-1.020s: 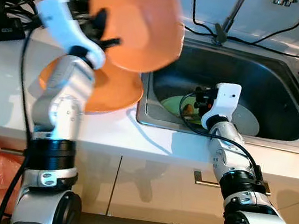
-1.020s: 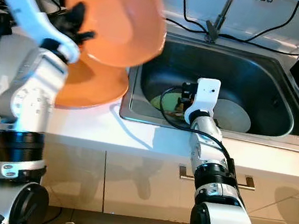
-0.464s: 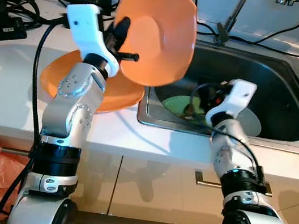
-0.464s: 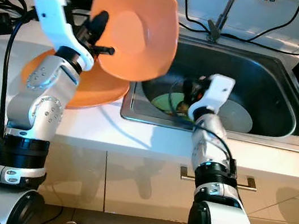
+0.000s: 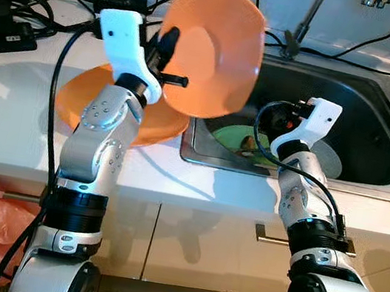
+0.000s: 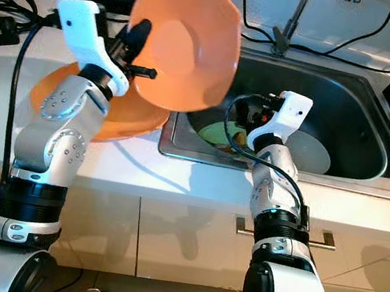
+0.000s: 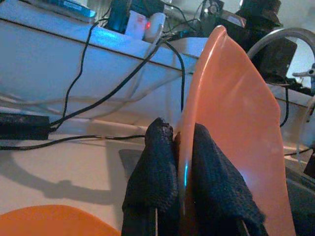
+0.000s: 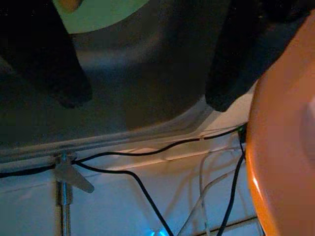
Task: Kitchen organization
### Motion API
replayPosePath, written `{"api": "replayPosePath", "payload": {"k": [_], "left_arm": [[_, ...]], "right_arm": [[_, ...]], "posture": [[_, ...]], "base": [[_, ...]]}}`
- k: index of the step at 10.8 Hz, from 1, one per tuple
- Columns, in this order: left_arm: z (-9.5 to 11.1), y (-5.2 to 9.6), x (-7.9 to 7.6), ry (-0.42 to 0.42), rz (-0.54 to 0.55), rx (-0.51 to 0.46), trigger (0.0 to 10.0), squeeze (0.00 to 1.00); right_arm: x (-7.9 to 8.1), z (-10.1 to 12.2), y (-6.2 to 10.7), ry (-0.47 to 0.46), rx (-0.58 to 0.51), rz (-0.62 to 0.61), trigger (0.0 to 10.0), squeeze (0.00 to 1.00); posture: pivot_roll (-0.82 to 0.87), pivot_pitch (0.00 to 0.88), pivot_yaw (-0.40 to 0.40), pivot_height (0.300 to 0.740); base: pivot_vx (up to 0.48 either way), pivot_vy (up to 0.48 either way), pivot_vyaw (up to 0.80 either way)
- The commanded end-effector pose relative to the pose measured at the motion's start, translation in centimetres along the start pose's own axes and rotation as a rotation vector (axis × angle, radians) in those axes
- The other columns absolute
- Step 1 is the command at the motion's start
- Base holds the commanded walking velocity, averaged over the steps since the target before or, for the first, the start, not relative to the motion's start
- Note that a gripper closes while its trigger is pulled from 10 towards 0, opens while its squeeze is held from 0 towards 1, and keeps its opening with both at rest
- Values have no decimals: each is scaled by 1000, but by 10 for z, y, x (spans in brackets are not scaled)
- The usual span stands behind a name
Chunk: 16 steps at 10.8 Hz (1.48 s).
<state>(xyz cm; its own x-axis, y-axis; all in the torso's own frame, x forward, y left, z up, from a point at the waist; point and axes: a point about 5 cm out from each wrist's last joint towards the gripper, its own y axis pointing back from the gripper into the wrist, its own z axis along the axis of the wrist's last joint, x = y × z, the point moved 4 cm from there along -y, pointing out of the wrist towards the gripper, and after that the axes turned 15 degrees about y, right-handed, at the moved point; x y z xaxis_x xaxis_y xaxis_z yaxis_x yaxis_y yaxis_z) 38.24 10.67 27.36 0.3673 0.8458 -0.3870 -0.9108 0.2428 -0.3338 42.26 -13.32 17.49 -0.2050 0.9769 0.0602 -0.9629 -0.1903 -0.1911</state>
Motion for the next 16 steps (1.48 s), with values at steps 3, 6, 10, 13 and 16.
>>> {"api": "replayPosePath", "payload": {"k": [3,6,10,13,16], "left_arm": [[4,0,-4,-23,-29,-19,10000,0],[2,1,-2,-55,-25,-9,10000,0],[8,2,6,-123,-25,-12,10000,0],[13,5,5,-88,-80,-14,10000,0],[14,8,4,-77,-146,7,10000,0]], "right_arm": [[-5,10,-1,-31,-37,-3,10000,1000],[-5,11,-1,-31,-46,-3,10000,1000],[0,13,1,-116,-59,103,10000,0],[8,23,10,-272,-142,261,10000,0],[4,25,16,-289,-162,299,10000,0]], "posture": [[93,61,-83,740],[91,64,-83,740],[94,68,-88,740],[94,68,-86,740],[92,67,-81,740]], "base": [[0,0,0],[0,0,0],[0,0,0],[0,0,0],[0,0,0]]}}
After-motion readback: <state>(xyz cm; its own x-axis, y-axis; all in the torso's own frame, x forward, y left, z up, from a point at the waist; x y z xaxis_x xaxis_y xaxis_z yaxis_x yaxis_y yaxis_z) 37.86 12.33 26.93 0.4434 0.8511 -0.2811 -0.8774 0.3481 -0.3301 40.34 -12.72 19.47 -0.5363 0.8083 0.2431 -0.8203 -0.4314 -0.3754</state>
